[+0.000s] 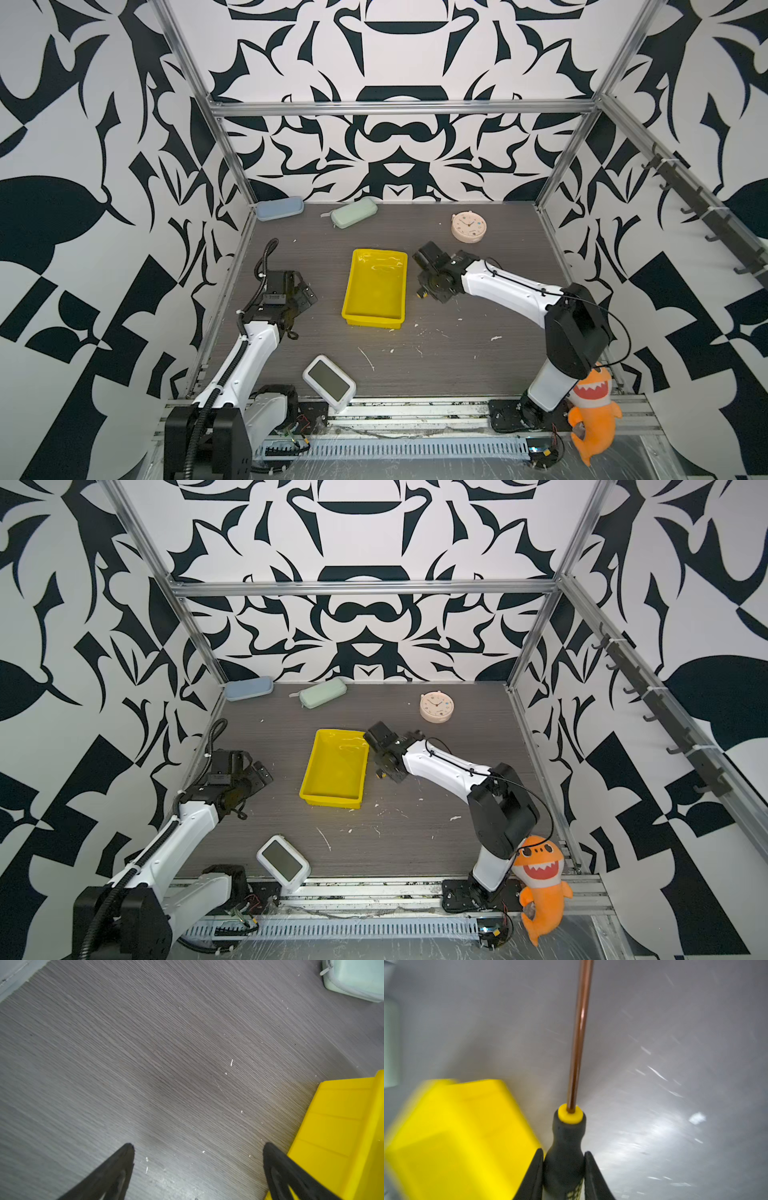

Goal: Put the screwdriver in the bin
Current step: 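Lift the screwdriver with the right gripper and carry it over the yellow tray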

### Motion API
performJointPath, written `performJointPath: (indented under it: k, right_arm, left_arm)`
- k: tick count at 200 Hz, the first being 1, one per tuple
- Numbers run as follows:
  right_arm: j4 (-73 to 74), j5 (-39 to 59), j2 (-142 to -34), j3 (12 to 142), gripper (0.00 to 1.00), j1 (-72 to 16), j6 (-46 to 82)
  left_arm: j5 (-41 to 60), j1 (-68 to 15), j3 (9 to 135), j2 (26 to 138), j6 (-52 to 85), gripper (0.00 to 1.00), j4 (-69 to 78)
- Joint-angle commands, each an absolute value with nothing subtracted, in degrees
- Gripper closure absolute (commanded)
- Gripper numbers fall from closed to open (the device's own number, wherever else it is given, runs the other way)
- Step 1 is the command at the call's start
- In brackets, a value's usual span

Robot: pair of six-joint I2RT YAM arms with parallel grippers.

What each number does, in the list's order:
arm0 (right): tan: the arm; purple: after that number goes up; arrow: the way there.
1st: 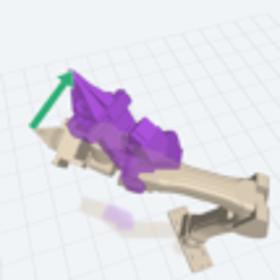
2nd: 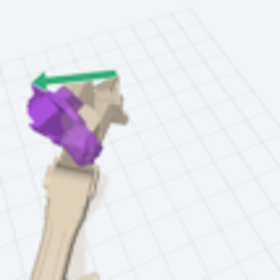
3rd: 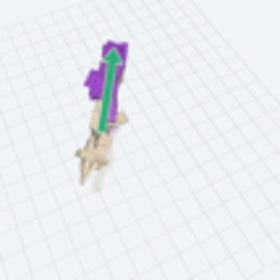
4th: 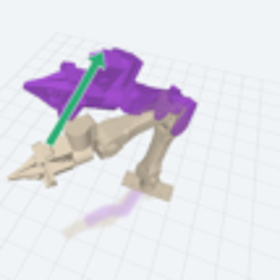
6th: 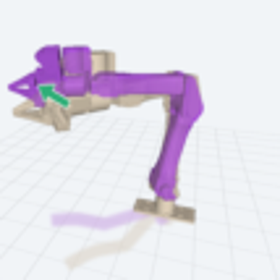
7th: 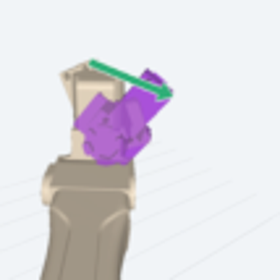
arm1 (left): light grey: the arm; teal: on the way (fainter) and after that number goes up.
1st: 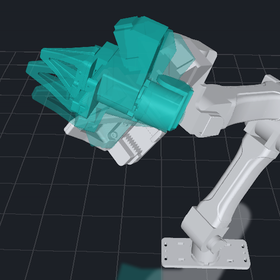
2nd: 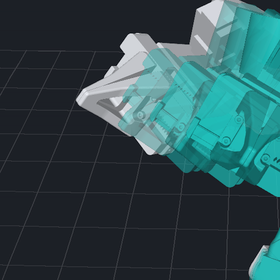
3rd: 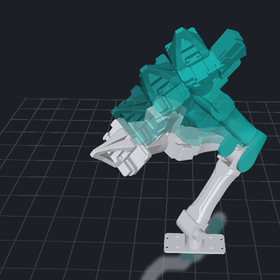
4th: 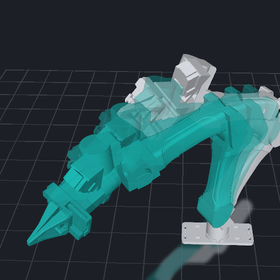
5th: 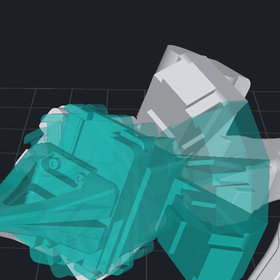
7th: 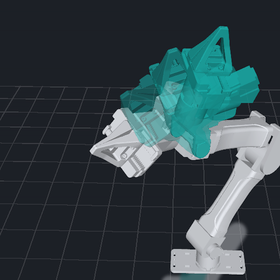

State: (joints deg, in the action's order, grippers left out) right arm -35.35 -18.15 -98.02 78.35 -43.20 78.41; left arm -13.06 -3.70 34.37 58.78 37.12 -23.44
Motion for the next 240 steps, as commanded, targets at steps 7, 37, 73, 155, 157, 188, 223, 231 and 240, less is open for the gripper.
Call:
performJointPath:
  k: [7,37,73,155,157,188,223,231,240]
  right_arm:
    - [-28.52,-27.30,-99.53,88.12,0.85,-50.62,60.04]
    - [-29.93,-22.12,-107.87,97.19,0.86,-54.92,57.52]
    - [-31.41,-17.57,-112.56,99.99,0.84,-57.30,59.26]
    - [-31.48,-14.89,-116.94,97.91,0.80,-56.69,70.04]
    - [-31.53,-14.86,-117.08,97.91,0.80,-56.71,70.16]
    - [-31.78,-14.63,-117.60,97.47,0.74,-56.70,71.22]
    - [-31.44,-13.18,-118.55,97.91,0.68,-56.26,71.41]
    - [-31.28,-12.49,-118.66,97.91,0.66,-56.09,71.44]
    - [-31.20,-11.91,-118.69,97.94,0.64,-55.90,71.52]
  left_arm:
    - [-14.57,-3.52,33.72,55.82,38.32,0.01,-24.55]
    - [-14.49,-3.53,33.70,55.85,38.36,0.01,-24.73]
    - [-14.37,-3.52,34.49,57.55,38.37,0.01,-24.99]
    - [-13.49,-3.56,35.29,60.38,38.23,0.01,-24.44]
    - [-13.46,-3.53,35.37,60.49,38.23,0.01,-24.44]
    - [-13.34,-3.52,35.79,61.64,38.07,0.01,-24.52]
    - [-13.10,-3.52,35.98,62.06,37.97,0.01,-24.52]
    - [-13.23,-3.52,36.00,62.03,38.06,0.01,-24.56]
    - [-13.25,-3.52,35.87,61.88,38.05,0.01,-24.59]
